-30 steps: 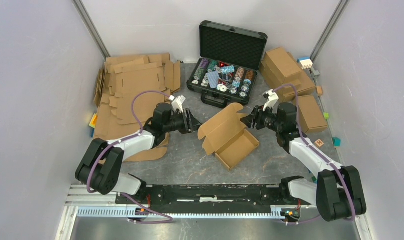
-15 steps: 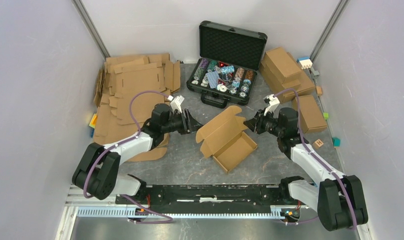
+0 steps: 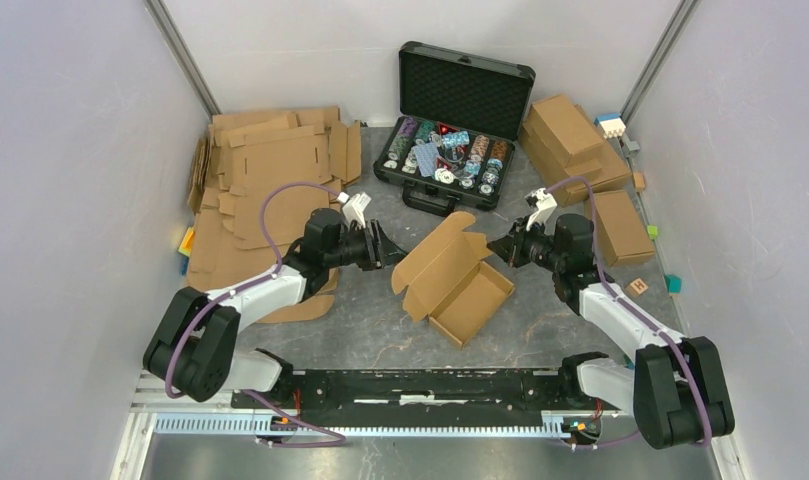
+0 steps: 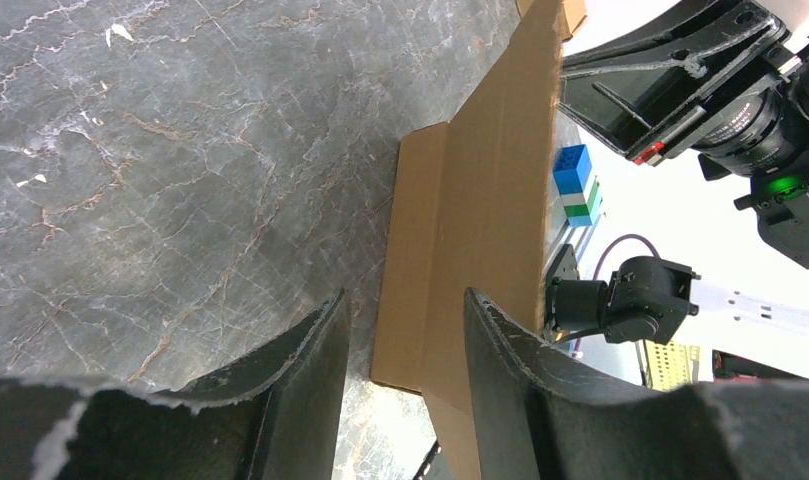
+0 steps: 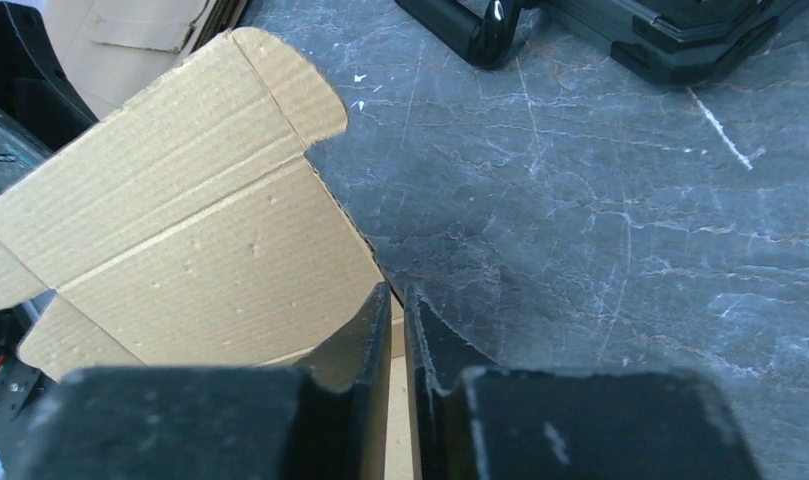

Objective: Fold the paper box

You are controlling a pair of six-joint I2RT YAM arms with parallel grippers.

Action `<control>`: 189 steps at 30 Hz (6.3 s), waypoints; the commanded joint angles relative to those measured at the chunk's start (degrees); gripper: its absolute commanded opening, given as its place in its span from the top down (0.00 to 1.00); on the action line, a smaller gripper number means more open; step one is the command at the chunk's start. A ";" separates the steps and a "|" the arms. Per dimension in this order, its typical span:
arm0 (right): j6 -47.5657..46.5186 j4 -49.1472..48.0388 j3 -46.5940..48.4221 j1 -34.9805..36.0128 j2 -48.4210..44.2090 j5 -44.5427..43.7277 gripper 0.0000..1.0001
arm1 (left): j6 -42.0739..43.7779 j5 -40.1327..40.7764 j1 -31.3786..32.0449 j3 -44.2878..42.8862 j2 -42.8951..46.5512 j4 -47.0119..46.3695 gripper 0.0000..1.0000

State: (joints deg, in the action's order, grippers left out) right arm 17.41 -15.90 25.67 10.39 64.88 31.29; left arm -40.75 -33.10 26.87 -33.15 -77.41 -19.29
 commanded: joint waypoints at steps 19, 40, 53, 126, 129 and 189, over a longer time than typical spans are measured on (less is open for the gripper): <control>-1.03 3.99 -4.36 0.12 -11.35 -5.34 0.94 | -13.89 12.70 0.78 24.70 31.69 -10.20 0.40; -3.62 -1.36 6.43 0.10 3.76 1.48 0.04 | -19.93 34.71 23.65 26.37 38.43 -0.53 0.40; -1.17 -7.84 10.24 0.16 14.22 8.28 0.13 | -17.47 37.37 28.31 21.26 28.17 -4.05 0.72; 8.77 1.01 -10.42 26.49 -19.12 -50.54 0.95 | 7.35 46.62 29.89 -8.47 1.82 7.27 0.98; 8.97 1.30 -11.37 27.03 -20.36 -51.06 0.89 | 6.66 48.79 31.32 -8.51 0.02 6.94 0.98; 14.08 31.05 -8.57 27.14 -32.17 -45.57 0.10 | 17.56 60.76 38.33 -6.45 4.73 8.48 0.95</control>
State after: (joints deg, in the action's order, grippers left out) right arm 30.85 20.62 15.90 37.15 29.54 -16.08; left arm -22.63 26.50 67.00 -39.70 -74.30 -10.72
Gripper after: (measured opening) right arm 0.910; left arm 0.044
